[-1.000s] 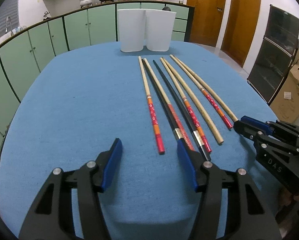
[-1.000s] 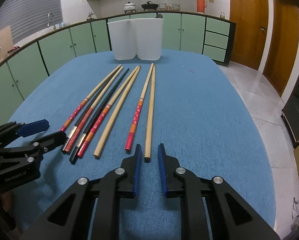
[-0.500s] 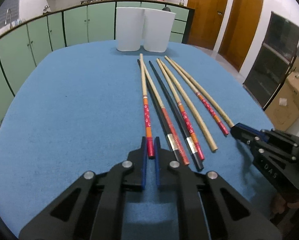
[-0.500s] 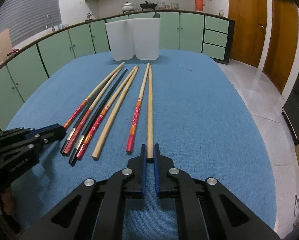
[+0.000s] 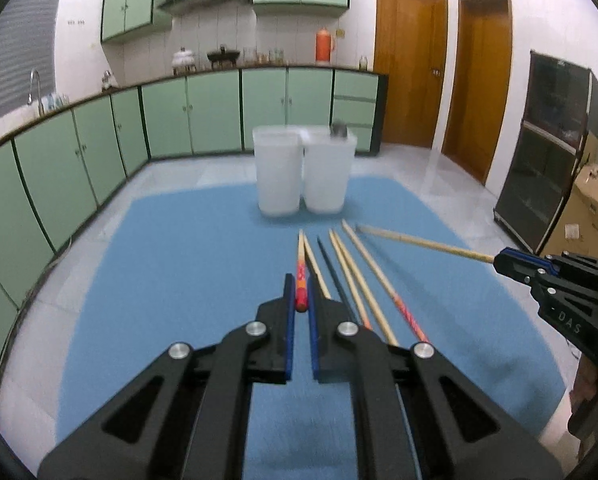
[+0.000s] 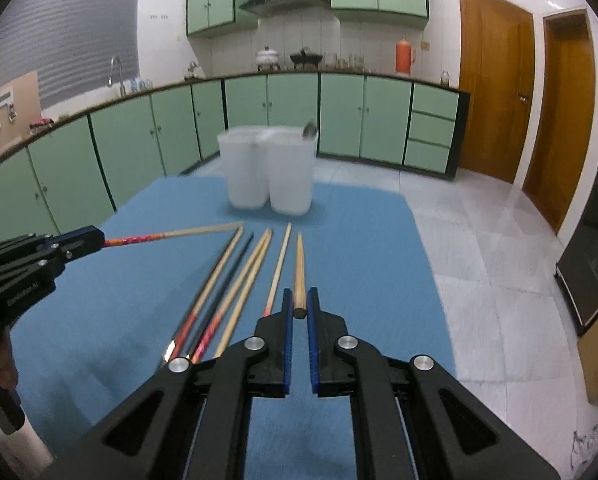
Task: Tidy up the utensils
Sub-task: 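Grasp a red-patterned chopstick with the left gripper while the right grasps a wooden chopstick, then lower both chopsticks into the white holder and open both grippers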
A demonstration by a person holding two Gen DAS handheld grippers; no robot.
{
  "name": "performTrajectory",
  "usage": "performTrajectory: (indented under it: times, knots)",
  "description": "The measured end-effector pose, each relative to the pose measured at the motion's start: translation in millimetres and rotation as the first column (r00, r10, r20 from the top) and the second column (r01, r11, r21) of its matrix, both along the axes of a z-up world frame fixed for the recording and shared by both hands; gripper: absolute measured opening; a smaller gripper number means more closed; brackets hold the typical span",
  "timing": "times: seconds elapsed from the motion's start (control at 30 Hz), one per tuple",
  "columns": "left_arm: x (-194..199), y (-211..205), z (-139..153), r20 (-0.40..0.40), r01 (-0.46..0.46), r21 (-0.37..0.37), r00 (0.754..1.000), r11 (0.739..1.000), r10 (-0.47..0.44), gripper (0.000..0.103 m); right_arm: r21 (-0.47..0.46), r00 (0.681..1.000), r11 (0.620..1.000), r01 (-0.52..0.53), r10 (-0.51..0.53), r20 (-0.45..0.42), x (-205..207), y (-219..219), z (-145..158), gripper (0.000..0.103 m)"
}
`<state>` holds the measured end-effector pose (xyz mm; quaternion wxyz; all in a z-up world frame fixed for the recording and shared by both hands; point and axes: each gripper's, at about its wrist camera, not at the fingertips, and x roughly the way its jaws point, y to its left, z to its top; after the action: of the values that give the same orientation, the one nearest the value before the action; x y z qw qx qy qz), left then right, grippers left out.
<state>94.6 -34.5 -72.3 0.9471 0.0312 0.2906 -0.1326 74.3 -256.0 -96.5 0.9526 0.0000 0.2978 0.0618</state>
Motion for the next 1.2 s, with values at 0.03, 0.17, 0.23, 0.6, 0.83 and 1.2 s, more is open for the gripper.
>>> performTrajectory:
  times: [0.03, 0.17, 0.23, 0.6, 0.83, 1.2]
  knots:
    - [2.2, 0.9, 9.0, 0.016, 0.001, -0.007, 1.0, 1.0, -0.001, 0.005, 0.006, 1.0, 1.0, -0.001, 0.001, 0.007, 1.7, -1.9, 6.0, 0.007]
    - [9.8, 4.7, 35.7, 0.058, 0.004, -0.028, 0.998, 1.0, -0.003, 0.005, 0.055, 1.0, 0.998, -0.004, 0.003, 0.022, 13.0, -12.3, 30.1, 0.007]
    - [16.2, 4.9, 47.5, 0.072, 0.01, -0.036, 0.997, 0.999, -0.007, 0.005, 0.072, 0.999, 0.997, -0.01, 0.007, 0.033, 18.8, -16.4, 41.9, 0.007]
    - [56.7, 4.4, 82.3, 0.078, 0.044, -0.071, 0.996, 0.997, -0.038, 0.005, 0.105, 0.999, 0.993, -0.054, 0.052, 0.016, 67.4, -31.2, 95.7, 0.006]
    - [67.1, 8.4, 98.0, 0.105, 0.046, -0.083, 0.994, 0.995, -0.037, 0.005, 0.07, 0.996, 0.994, -0.082, 0.08, 0.035, 78.7, -30.2, 118.8, 0.006]
    - [88.2, 10.4, 156.0, 0.238, 0.045, -0.101, 0.971, 0.994, -0.02, 0.005, 0.079, 0.982, 0.987, -0.138, 0.126, 0.143, 103.5, -33.7, 174.8, 0.006]
